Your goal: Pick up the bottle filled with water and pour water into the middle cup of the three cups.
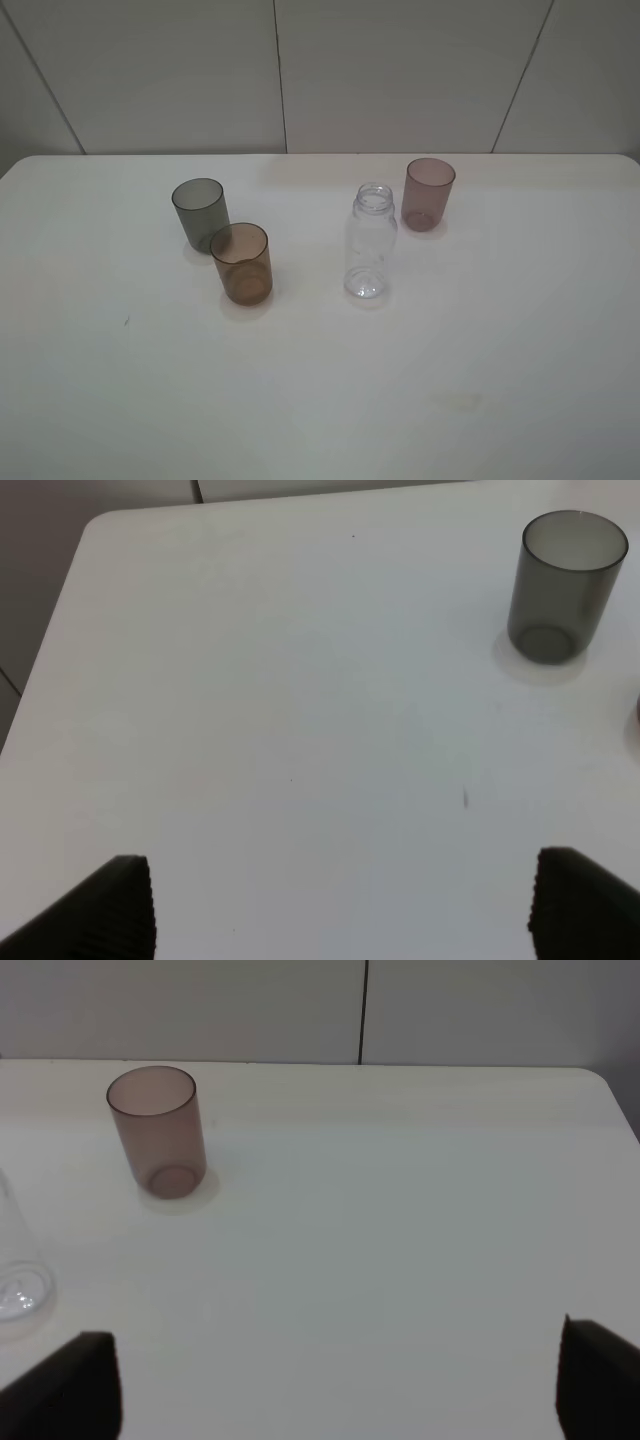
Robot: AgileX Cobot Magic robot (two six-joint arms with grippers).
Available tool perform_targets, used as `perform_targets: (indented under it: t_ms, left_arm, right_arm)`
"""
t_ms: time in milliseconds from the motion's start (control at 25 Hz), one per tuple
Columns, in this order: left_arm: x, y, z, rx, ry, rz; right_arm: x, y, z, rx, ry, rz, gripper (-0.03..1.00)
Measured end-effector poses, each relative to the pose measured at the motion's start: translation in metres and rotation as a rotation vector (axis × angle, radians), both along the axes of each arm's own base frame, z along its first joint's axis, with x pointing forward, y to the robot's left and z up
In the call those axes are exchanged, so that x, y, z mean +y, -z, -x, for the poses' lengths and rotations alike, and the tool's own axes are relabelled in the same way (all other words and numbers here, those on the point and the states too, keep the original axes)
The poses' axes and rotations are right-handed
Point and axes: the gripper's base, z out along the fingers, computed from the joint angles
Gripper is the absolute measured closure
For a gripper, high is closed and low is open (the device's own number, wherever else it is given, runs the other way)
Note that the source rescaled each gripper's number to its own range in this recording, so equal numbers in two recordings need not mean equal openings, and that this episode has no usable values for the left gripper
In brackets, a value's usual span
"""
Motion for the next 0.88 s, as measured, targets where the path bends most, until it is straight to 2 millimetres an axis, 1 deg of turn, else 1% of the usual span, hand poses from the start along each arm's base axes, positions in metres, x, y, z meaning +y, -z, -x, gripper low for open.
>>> perform_targets:
  t_ms: [880]
  left_arm:
    - [0.0000, 0.0000, 0.0000, 0.000, 0.000, 0.000]
  right_arm:
    - [0.0000, 0.0001, 0.0000, 0.000, 0.000, 0.000, 0.15]
